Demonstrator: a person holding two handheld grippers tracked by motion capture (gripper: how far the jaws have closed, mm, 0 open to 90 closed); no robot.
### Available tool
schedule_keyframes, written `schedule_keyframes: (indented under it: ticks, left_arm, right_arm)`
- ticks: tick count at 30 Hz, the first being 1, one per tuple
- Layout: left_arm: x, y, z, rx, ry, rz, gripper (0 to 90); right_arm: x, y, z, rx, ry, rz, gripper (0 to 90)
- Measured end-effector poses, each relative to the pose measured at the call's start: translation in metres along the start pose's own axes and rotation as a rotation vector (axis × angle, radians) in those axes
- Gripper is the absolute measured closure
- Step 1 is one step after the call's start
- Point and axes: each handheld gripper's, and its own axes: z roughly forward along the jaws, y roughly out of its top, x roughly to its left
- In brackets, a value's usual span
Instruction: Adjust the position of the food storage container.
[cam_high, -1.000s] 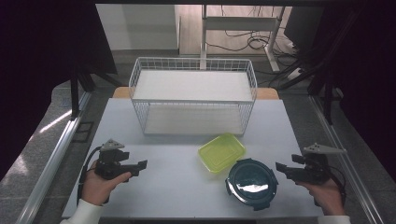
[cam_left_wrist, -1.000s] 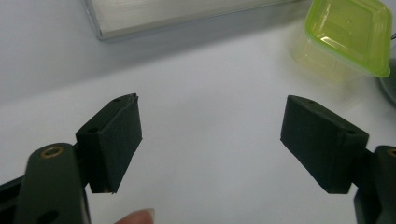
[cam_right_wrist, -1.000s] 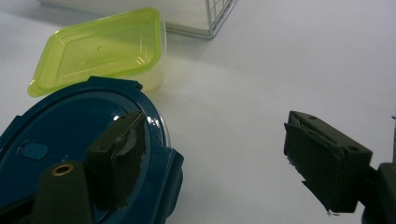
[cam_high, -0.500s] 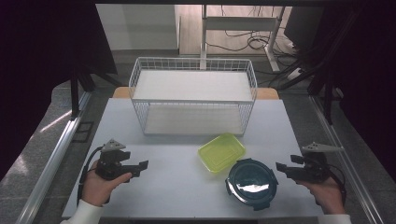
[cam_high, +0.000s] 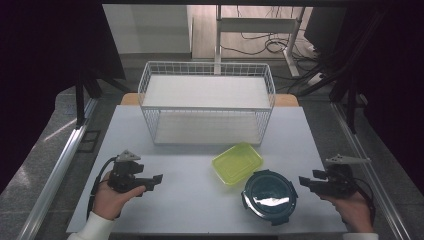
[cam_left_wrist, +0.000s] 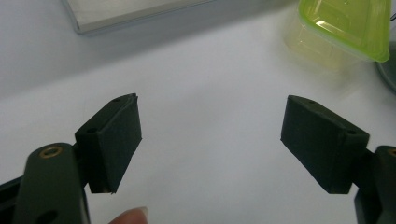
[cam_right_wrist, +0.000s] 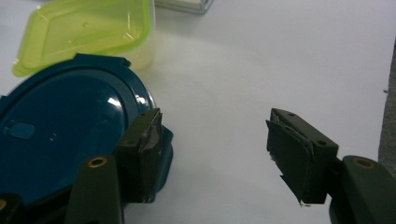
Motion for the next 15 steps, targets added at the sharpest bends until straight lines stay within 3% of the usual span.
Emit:
schedule_keyframes:
  ticks: [15]
  left_arm:
    - [0.0006, -0.0037, -0.0041, -0.004, -0.008, -0.018, 19.5]
  right_arm:
    - [-0.0006, 0.0064, 0.0053, 0.054, -0.018, 0.009, 45.4]
